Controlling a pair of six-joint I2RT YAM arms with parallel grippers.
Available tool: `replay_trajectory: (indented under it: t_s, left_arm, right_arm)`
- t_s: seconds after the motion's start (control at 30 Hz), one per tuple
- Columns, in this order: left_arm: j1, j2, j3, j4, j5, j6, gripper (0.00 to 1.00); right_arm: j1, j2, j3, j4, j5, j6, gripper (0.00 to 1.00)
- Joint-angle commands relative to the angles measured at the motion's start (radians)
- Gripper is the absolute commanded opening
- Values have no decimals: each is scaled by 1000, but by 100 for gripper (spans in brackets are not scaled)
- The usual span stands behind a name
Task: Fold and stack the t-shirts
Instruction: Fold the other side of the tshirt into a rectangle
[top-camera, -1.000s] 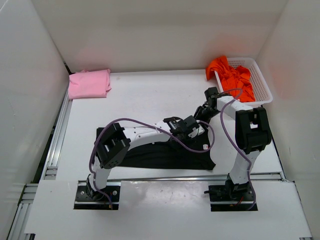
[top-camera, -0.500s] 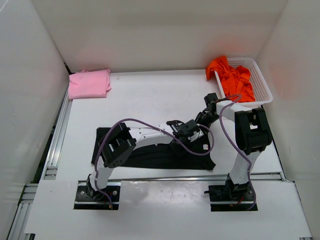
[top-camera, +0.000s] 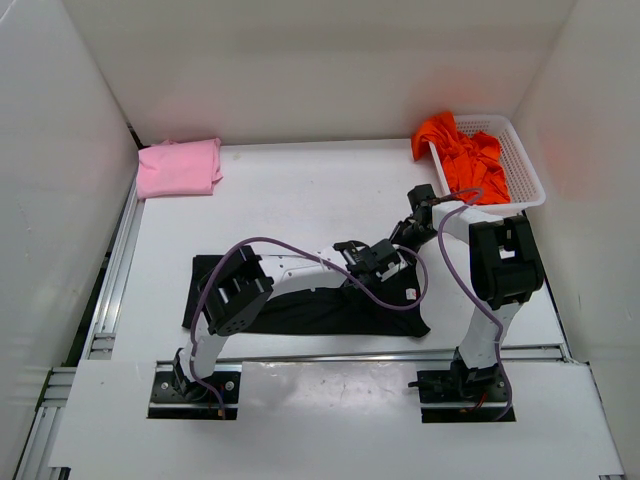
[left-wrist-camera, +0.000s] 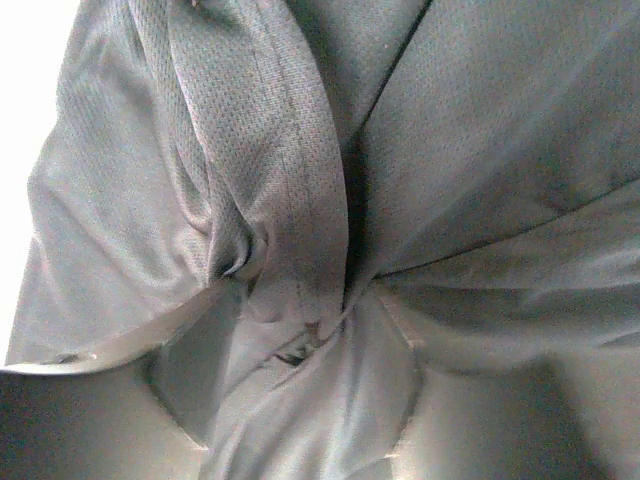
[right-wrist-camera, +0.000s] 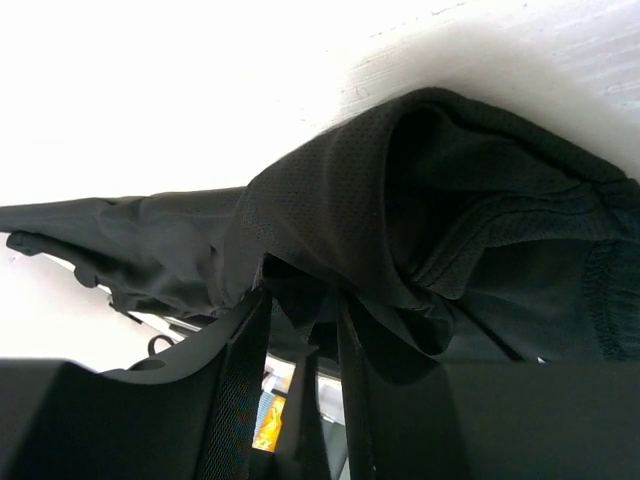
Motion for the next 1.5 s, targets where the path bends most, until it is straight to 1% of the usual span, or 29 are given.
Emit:
replay_trajectory:
  t_s: [0.0, 0.03, 0.07, 0.17, 0.5, 0.63, 0.73, 0.77, 0.8, 0.87, 0.9, 0.93, 0.97, 1.03, 1.1, 1.17, 1.2, 1.23, 1.27, 1.3, 1.37, 1.4, 1.47]
  left_arm:
    - [-6, -30, 19, 22, -27, -7, 72]
    - [-6, -30, 19, 13, -13, -7, 78]
    - [-6, -39, 19, 13, 14, -7, 79]
    - [-6, -58, 19, -7, 68, -7, 79]
    - [4, -49, 118, -16, 59, -7, 79]
    - [4, -38, 118, -16, 35, -7, 76]
    - [4, 2, 109, -16, 22, -7, 71]
    - [13, 2, 98, -16, 22, -7, 69]
    - [13, 13, 98, -16, 22, -7, 64]
    - [13, 22, 89, -16, 22, -7, 59]
    - [13, 34, 89, -16, -17, -7, 51]
    - [13, 34, 98, -16, -33, -7, 48]
    - [13, 43, 98, -16, -43, -7, 47]
    - [13, 43, 98, -16, -54, -7, 47]
    - [13, 43, 85, -16, -54, -7, 47]
    - [13, 43, 75, -16, -44, -7, 47]
    - [22, 43, 75, -16, -44, -7, 43]
    - [22, 43, 75, -16, -44, -7, 40]
    - [22, 43, 75, -25, -44, -7, 35]
    - [22, 33, 75, -25, -44, -7, 27]
    - [22, 33, 75, -25, -54, -7, 17]
    - [22, 23, 75, -25, -66, -7, 11]
    - [33, 13, 85, -36, -67, -7, 11]
  right_arm:
    - [1, -11, 24, 13, -6, 19, 37]
    - [1, -11, 24, 13, -6, 19, 37]
    - [1, -11, 24, 13, -6, 19, 37]
    - [11, -11, 24, 13, -15, 28, 36]
    - [11, -32, 43, 13, -6, 37, 34]
    - [11, -41, 43, 13, 3, 37, 34]
    - [11, -32, 43, 13, 3, 37, 34]
    - [11, -32, 43, 13, 3, 37, 34]
    - [11, -32, 43, 13, 3, 37, 34]
    - [11, -32, 43, 13, 3, 37, 34]
    - [11, -32, 43, 13, 3, 37, 33]
    - [11, -32, 43, 13, 3, 37, 31]
    - [11, -32, 43, 13, 3, 37, 31]
    - [11, -21, 43, 13, 3, 37, 30]
    - [11, -12, 43, 13, 3, 37, 25]
    - [11, -12, 43, 13, 12, 37, 16]
    - [11, -12, 43, 13, 12, 37, 12]
    - [11, -12, 43, 13, 12, 37, 5]
    - [11, -12, 43, 13, 12, 37, 2]
    - [11, -12, 34, 13, 21, 37, 0]
    - [11, -12, 34, 13, 31, 37, 0]
    - [11, -12, 34, 13, 31, 46, 0]
    - [11, -37, 23, 13, 41, 46, 0]
